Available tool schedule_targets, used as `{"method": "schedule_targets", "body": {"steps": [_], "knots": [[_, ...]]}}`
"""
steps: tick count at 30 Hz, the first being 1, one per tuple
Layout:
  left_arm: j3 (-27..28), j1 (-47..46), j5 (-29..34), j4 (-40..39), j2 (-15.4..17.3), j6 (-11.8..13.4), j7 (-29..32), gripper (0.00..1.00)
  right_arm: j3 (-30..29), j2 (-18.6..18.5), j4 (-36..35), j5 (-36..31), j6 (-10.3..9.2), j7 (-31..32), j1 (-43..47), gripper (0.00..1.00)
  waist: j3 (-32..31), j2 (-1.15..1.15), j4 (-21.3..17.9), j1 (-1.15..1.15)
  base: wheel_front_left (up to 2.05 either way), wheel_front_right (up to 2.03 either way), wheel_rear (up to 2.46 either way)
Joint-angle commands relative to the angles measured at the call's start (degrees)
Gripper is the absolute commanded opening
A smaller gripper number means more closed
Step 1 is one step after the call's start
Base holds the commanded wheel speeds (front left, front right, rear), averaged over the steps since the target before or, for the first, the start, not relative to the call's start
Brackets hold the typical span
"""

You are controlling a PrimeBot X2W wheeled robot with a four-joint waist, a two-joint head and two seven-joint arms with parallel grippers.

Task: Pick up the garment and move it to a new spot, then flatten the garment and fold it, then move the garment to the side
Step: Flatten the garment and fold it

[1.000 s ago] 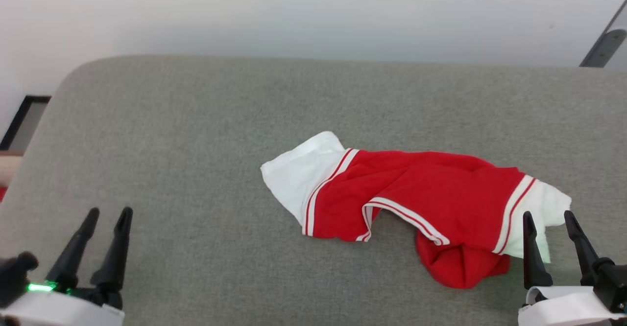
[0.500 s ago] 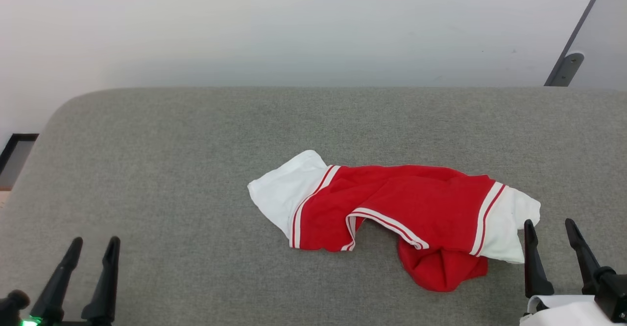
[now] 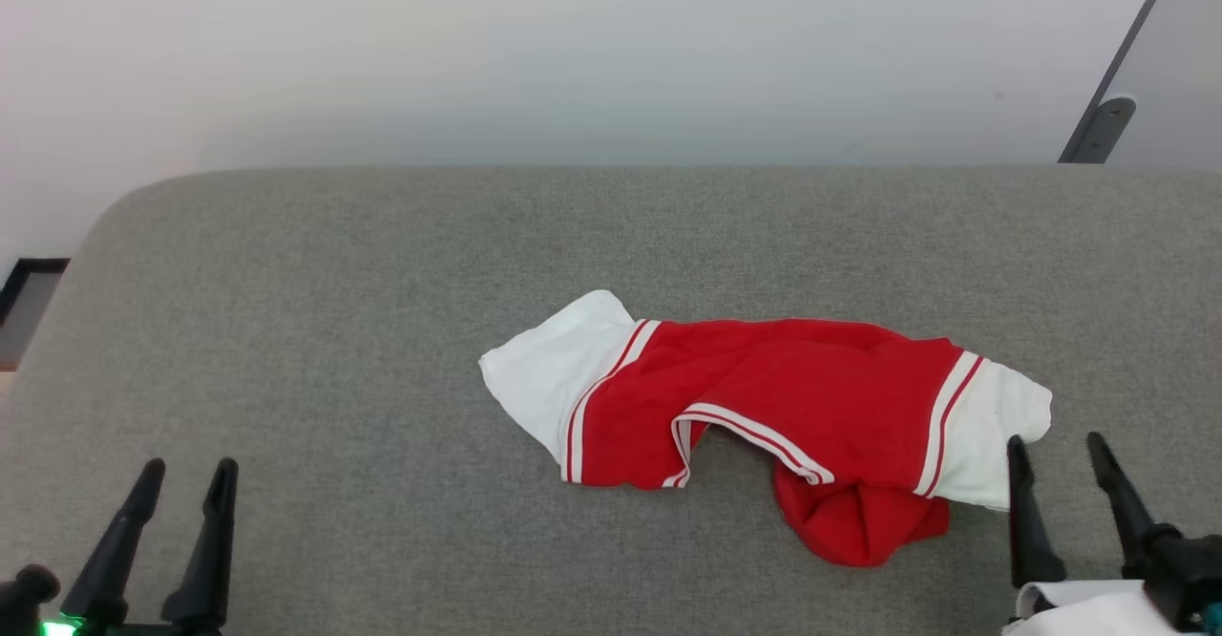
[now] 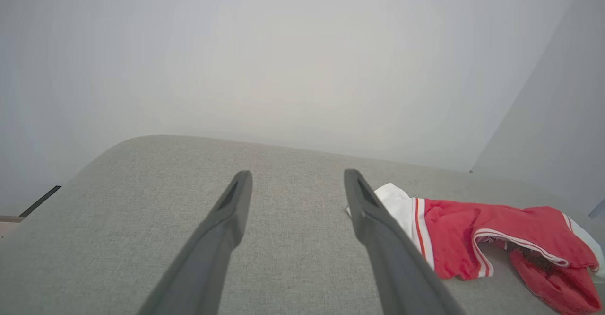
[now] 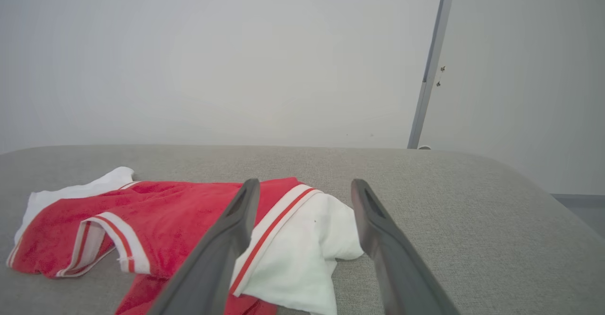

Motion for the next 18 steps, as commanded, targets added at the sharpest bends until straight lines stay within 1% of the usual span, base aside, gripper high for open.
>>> {"method": "schedule_targets", "body": {"steps": [1,4,7,8,9,11,13,18], "knots": [[0.3,0.4,0.0,-0.2,0.0,0.1,0.0,1.0,0.5,0.0,0.2,-1.0,-0.07,-0.1,0.4,1.0,0.3,0.0,-0.1,0.0,0.0,0.0,0.0],[0.8,0.5,-0.7,-0.4,-0.2,0.1,0.0,1.0,2.4,0.0,0.2,-4.0,-0.07,1.6,-0.6,1.0,1.3,0.0,-0.3,0.0,0.0,0.0,0.0],[1.0,0.5,-1.3,-0.5,-0.2,0.1,0.0,1.0,4.9,0.0,-1.1,-8.8,-0.07,6.7,-1.3,1.0,2.4,0.0,-0.5,0.0,0.0,0.0,0.0],[1.1,0.4,-1.5,-0.4,-0.2,0.1,0.0,1.0,6.3,-0.5,-1.8,-10.1,-0.07,8.9,-1.3,1.0,2.8,0.0,-0.5,0.0,0.0,0.0,0.0],[1.2,0.3,-1.6,-0.4,-0.3,0.1,0.0,1.0,7.7,-1.7,-2.6,-11.0,-0.07,11.2,-1.5,1.0,3.2,0.0,-0.6,0.0,0.0,0.0,0.0],[1.2,0.0,-1.9,-0.5,-0.4,0.1,0.0,1.0,12.4,-5.5,-4.4,-11.4,-0.07,16.5,-1.6,1.0,3.9,0.0,-0.7,0.0,0.0,0.0,0.0],[1.0,-0.4,-2.4,-0.6,-0.4,0.1,0.0,1.0,15.3,-9.6,-7.0,-9.7,-0.07,21.6,-2.0,1.0,4.7,0.0,-0.8,0.0,0.0,0.0,0.0],[0.5,-1.4,-3.3,-0.9,0.0,0.1,0.0,1.0,19.8,-19.4,-13.5,-4.7,-0.07,32.2,-2.3,1.0,7.3,0.0,-0.8,0.0,0.0,0.0,0.0]]}}
